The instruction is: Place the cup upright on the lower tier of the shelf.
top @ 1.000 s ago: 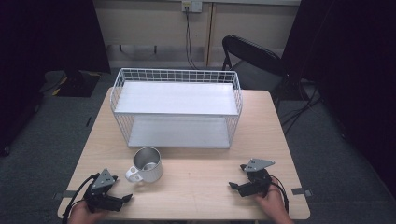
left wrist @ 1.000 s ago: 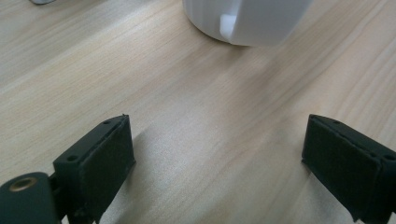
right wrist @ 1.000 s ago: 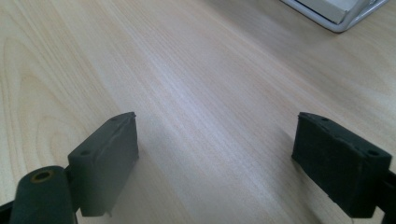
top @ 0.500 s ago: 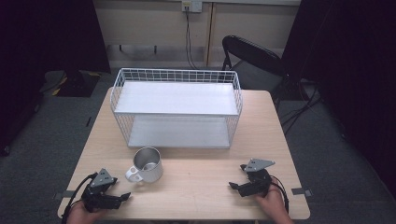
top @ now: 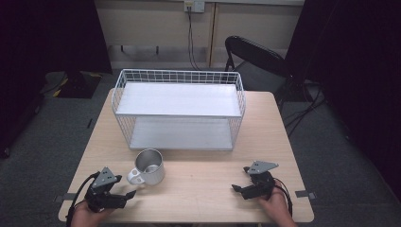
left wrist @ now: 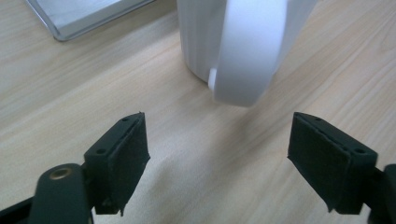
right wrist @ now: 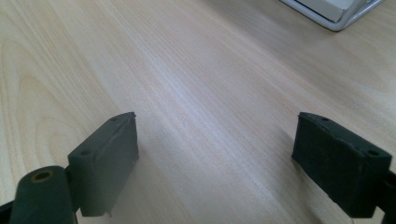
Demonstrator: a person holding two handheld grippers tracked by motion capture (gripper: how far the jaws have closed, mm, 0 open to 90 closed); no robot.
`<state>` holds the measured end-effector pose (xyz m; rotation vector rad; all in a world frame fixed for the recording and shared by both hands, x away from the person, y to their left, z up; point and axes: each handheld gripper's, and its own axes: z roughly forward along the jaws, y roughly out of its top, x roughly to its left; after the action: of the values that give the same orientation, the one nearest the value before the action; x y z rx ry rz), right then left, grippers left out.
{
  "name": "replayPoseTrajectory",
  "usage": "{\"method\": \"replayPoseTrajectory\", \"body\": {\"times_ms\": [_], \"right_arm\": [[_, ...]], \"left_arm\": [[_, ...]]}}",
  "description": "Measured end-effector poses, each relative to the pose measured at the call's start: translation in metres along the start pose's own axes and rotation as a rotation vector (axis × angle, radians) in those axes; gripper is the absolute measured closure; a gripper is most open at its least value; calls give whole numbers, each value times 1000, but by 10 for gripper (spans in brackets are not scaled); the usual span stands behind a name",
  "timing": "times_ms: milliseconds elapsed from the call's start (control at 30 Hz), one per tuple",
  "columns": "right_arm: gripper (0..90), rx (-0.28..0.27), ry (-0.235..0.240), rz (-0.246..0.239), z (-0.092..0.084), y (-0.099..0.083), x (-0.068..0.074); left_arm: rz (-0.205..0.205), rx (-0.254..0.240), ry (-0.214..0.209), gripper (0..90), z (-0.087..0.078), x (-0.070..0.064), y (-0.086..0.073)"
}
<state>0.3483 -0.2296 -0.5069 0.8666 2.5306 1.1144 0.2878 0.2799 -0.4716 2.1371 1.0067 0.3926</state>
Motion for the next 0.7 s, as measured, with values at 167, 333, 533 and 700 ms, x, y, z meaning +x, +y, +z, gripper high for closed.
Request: {"method": "replayPoseTrajectory", "body": {"times_ms": [167,333,533,700], "right_arm": [[133,2,-1,0,0,0,0],[134,2,-3,1,0,0,0],[134,1,-5,2,0,0,0],[134,1,-5,2,0,0,0]], "left_arm": [[-13,-25,-4,232,-1,1,5],[-30,-42,-15,259,0,2,8],[-21,-57,-24,299,-1,3,11],[-19,-68,-33,339,-2,4,13]]}}
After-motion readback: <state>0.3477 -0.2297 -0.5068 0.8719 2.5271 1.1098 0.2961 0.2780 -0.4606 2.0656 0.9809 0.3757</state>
